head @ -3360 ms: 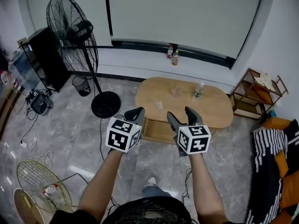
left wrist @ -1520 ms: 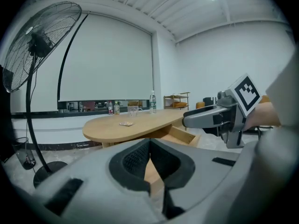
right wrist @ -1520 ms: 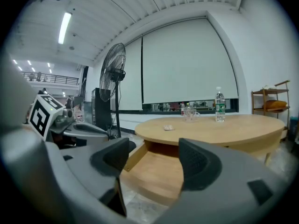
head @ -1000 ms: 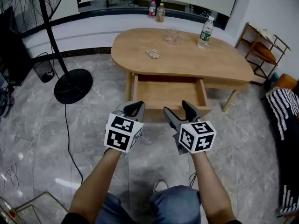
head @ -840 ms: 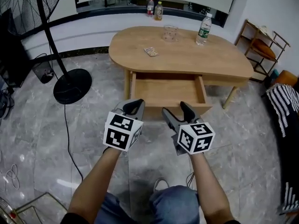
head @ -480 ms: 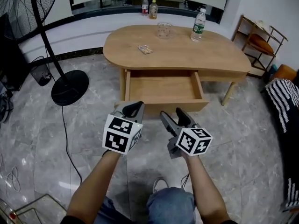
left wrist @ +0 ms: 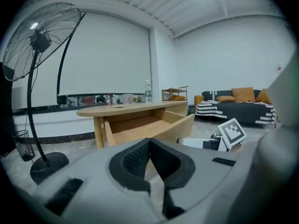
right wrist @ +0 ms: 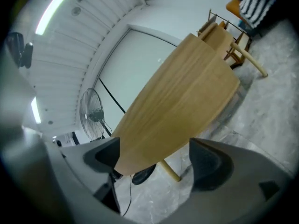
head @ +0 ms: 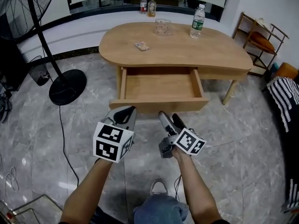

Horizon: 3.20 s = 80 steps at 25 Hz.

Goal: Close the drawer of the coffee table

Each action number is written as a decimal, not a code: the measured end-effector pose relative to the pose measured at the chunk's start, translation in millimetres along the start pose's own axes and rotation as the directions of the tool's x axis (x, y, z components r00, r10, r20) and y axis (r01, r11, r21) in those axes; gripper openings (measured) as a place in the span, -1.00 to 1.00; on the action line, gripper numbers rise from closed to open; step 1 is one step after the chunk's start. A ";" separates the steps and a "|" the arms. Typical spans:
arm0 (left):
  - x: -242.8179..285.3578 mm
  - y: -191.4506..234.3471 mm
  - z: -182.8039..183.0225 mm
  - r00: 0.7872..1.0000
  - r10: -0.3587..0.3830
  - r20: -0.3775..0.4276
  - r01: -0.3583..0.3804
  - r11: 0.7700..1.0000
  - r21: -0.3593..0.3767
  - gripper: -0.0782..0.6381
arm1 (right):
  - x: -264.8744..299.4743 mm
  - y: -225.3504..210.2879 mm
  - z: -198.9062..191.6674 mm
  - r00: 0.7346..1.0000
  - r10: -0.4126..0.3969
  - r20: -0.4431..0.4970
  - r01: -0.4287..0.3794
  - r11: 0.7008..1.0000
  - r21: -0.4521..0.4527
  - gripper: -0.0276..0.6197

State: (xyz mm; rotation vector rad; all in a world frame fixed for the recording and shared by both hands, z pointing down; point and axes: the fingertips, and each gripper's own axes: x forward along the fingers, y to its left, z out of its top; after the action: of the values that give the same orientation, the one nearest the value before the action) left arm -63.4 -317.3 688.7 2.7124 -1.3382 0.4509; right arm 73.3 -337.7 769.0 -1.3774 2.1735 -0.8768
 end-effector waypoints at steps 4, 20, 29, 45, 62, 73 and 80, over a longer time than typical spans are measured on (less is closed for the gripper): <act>-0.7 0.3 -7.6 1.000 -0.001 -0.011 0.001 1.000 0.006 -0.78 | 11.4 -3.4 -1.2 0.998 0.048 0.035 -0.050 0.996 0.078 0.67; 2.1 9.0 -3.1 1.000 0.003 -0.011 -0.003 1.000 -0.002 -0.78 | 30.9 -2.7 12.6 0.995 0.041 0.088 -0.062 0.969 0.239 0.78; 4.6 9.8 2.1 1.000 0.001 0.002 -0.001 1.000 -0.009 -0.78 | 33.8 7.5 23.2 0.998 -0.005 0.056 -0.010 0.962 0.274 0.76; 24.2 23.9 10.8 1.000 0.021 0.021 -0.020 1.000 -0.019 -0.78 | 60.2 -6.0 30.6 0.999 -0.020 0.034 0.010 0.960 0.280 0.79; 63.8 48.7 30.4 0.999 0.038 0.038 -0.037 0.999 -0.031 -0.78 | 109.3 -23.8 47.5 1.000 -0.023 0.018 0.017 0.960 0.278 0.78; 100.7 66.3 35.6 0.998 0.042 0.039 -0.040 0.998 -0.043 -0.78 | 148.3 -38.7 60.7 1.000 -0.016 0.016 0.011 0.962 0.273 0.76; 116.4 76.6 35.4 0.998 0.050 0.033 -0.049 0.998 -0.045 -0.78 | 171.2 -46.4 68.0 1.000 -0.007 0.025 0.000 0.964 0.268 0.75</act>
State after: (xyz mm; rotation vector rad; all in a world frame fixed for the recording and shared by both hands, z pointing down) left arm -49.0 -460.3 685.3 2.6684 -1.4091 0.3764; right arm 74.6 -526.7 750.3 -1.2519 1.9484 -1.1023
